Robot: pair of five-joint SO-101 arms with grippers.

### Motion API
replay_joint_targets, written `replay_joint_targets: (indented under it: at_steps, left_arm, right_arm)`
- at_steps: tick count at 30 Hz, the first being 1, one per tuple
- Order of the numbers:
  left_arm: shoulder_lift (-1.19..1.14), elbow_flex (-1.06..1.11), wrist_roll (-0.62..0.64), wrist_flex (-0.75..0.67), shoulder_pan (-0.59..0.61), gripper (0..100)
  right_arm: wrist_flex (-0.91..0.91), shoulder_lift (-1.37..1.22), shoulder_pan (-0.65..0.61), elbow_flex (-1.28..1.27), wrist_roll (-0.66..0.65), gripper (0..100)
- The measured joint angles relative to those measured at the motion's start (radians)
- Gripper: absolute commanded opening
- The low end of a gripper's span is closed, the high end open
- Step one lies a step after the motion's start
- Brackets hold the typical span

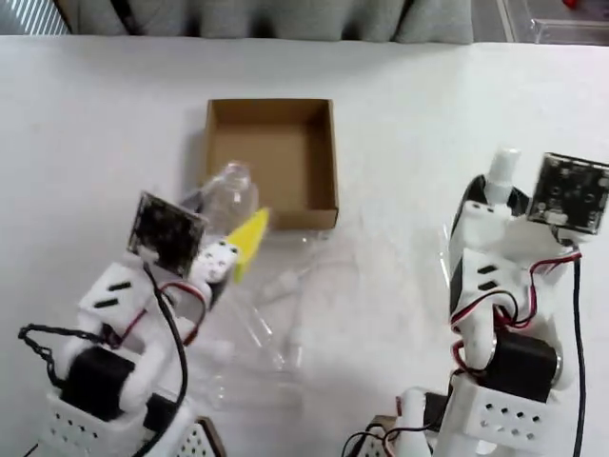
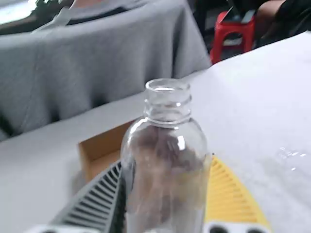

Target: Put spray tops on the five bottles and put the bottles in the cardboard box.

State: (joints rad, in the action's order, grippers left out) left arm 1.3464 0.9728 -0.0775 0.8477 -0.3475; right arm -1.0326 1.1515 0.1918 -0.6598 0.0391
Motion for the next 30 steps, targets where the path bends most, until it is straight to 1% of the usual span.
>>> replay_joint_targets:
  at_steps: [2,4,9,12,16,23,27,30]
  left_arm:
    - [0.005,0.051,0.0,-0.054,-0.061,11]
    - [0.006,0.121,0.002,-0.112,-0.089,11]
    - [0.006,0.331,0.002,-0.344,-0.103,11]
    - [0.006,0.404,0.002,-0.43,-0.101,11]
    - [0.006,0.44,0.002,-0.454,-0.1,11]
    - [0.017,0.488,0.002,-0.463,-0.1,11]
    - [0.069,0.517,0.002,-0.463,-0.097,11]
    - [0.118,0.537,0.002,-0.463,-0.097,11]
  right_arm:
    - [0.023,0.0,-0.034,0.0,0.026,1.6]
    - [0.049,0.0,-0.077,0.0,0.026,1.6]
    - [0.115,0.002,-0.19,0.0,0.006,1.6]
    - [0.193,0.026,-0.262,0.0,0.054,1.6]
    - [0.333,0.037,-0.367,0.0,0.144,1.6]
    - [0.632,0.037,-0.559,0.0,0.163,1.5]
    - [0.689,0.026,-0.629,0.0,0.146,1.5]
    - [0.698,-0.044,-0.638,0.002,0.127,1.5]
